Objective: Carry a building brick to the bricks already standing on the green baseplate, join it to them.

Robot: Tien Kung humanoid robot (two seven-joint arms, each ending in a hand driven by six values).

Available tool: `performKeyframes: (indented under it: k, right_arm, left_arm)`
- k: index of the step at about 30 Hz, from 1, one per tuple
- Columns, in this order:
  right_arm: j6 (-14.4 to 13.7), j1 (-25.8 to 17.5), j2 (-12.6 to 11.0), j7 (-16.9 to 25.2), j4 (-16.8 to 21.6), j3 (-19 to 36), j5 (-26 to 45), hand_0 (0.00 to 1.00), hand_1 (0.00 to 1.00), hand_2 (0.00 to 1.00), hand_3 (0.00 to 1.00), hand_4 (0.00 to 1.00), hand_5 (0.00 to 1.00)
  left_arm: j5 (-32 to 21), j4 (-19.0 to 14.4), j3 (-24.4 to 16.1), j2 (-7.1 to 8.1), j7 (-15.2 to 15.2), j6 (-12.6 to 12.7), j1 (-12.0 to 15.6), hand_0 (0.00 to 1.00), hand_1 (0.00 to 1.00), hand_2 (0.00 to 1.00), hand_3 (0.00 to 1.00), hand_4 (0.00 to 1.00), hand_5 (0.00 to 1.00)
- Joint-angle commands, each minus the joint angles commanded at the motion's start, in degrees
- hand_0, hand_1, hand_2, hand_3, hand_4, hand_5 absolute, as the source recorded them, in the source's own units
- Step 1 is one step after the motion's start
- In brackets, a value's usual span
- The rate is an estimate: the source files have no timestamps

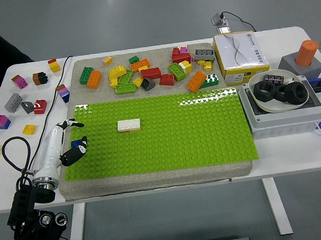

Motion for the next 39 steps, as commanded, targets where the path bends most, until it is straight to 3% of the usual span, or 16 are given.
performKeyframes:
  k: [1, 12, 13, 15, 18, 19, 24, 25, 39]
  right_arm:
    - [0.0, 0.0, 0.0, 0.0, 0.0, 0.0, 0.0, 0.636, 0.621, 0.637, 0.726, 0.801, 0.998]
    - [0.0, 0.0, 0.0, 0.0, 0.0, 0.0, -0.1, 0.637, 0.620, 0.636, 0.726, 0.801, 0.998]
    - [0.1, 0.0, 0.0, 0.0, 0.0, 0.0, -0.1, 0.637, 0.621, 0.636, 0.726, 0.801, 0.998]
    - [0.1, 0.0, 0.0, 0.0, 0.0, 0.0, -0.1, 0.637, 0.621, 0.636, 0.726, 0.801, 0.998]
    - [0.1, 0.0, -0.1, -0.1, 0.0, 0.1, -0.2, 0.637, 0.621, 0.636, 0.726, 0.801, 0.998]
    - [0.1, 0.0, -0.1, -0.1, 0.0, 0.2, -0.2, 0.637, 0.620, 0.636, 0.725, 0.801, 0.998]
    - [0.0, 0.0, -0.1, -0.1, 0.0, 0.3, -0.4, 0.637, 0.620, 0.636, 0.725, 0.801, 0.998]
    - [0.0, 0.0, -0.1, -0.1, 0.0, 0.3, -0.4, 0.637, 0.620, 0.636, 0.725, 0.801, 0.998]
    - [0.1, -0.1, 0.0, -0.1, 0.0, 0.4, -0.4, 0.635, 0.621, 0.636, 0.725, 0.802, 0.998]
  left_arm:
    - [0.3, 0.1, -0.2, -0.03, 0.5, -0.1, 0.0, 0.909, 0.880, 0.849, 0.586, 0.442, 0.002]
    - [1.0, 0.1, -0.6, -0.12, 1.5, -0.4, 0.1, 0.909, 0.881, 0.853, 0.588, 0.411, 0.002]
    - [1.0, 0.1, -0.6, -0.13, 1.5, -0.4, 0.1, 0.909, 0.882, 0.856, 0.613, 0.457, 0.002]
    - [1.1, 0.0, -0.7, -0.14, 1.5, -0.6, 0.1, 0.909, 0.882, 0.856, 0.613, 0.457, 0.002]
    - [1.2, 0.0, -1.3, -0.08, 0.9, -2.4, 0.1, 0.909, 0.882, 0.856, 0.613, 0.457, 0.002]
    - [1.2, 0.0, -1.4, -0.06, 0.7, -2.9, 0.1, 0.925, 0.901, 0.905, 0.838, 0.698, 0.028]
    - [1.3, 0.2, -1.9, -0.08, -0.4, -4.4, 0.1, 0.925, 0.901, 0.905, 0.838, 0.698, 0.028]
    - [1.4, 0.2, -1.9, -0.09, -0.5, -4.5, 0.1, 0.934, 0.916, 0.926, 0.919, 0.928, 0.222]
    - [1.1, 0.0, -3.0, -0.04, -1.0, -6.9, 0.3, 0.942, 0.932, 0.937, 0.909, 0.974, 0.285]
